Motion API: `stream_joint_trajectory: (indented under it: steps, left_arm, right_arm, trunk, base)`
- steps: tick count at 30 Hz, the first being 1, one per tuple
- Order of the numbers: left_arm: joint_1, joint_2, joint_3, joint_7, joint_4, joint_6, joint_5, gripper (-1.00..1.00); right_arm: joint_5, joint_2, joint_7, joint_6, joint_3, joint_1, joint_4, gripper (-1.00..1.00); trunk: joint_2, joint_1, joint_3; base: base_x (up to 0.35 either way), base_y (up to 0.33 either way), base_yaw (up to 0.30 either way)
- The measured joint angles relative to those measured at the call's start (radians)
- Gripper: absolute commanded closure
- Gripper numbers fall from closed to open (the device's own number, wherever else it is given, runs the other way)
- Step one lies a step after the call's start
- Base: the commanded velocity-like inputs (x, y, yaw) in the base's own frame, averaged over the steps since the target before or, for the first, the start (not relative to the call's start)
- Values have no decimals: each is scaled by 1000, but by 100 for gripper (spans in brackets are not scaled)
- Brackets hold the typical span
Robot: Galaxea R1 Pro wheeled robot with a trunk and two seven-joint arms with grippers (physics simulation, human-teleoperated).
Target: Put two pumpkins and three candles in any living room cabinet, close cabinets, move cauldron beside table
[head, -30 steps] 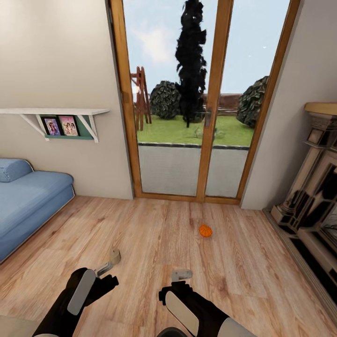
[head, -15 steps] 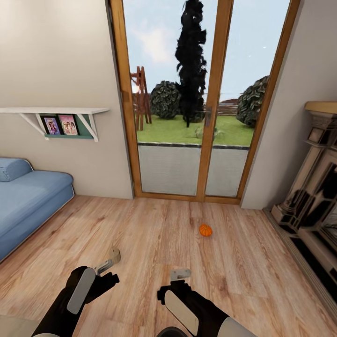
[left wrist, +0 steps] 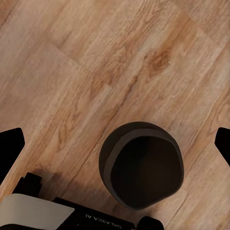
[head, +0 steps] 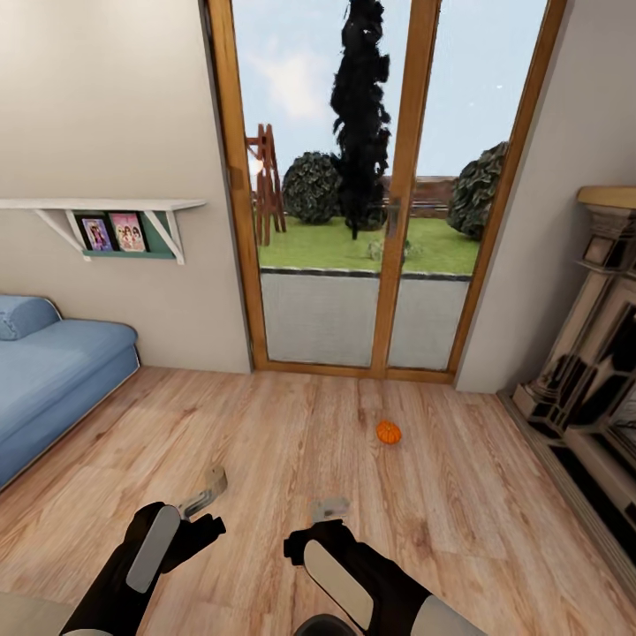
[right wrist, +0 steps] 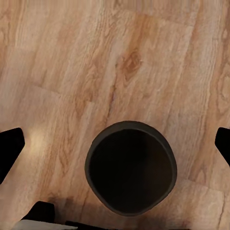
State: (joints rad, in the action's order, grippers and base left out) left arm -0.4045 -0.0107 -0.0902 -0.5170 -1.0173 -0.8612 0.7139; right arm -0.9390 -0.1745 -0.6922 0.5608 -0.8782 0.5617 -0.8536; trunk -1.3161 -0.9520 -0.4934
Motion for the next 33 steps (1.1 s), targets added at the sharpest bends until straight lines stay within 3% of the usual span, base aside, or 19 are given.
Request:
stream_joint_trajectory:
  steps: [8, 23, 33]
  left_arm:
    - [0, 0, 0, 1, 0, 0, 1, -100]
    - [0, 1, 3, 7, 2, -2, 1, -100]
    - [0, 2, 10, 8, 7, -2, 1, -100]
  right_arm:
    - [-39, 0, 3, 48, 0, 0, -22, -100]
    - [-46, 0, -6, 60, 0, 0, -4, -100]
    - [-55, 0, -73, 61, 4, 0, 72, -100]
  trunk:
    - [-56, -31, -25]
    - [-161, -88, -72]
    - [-231, -127, -103]
  base:
    - [0, 0, 0]
    - [0, 0, 0]
    - [0, 0, 0]
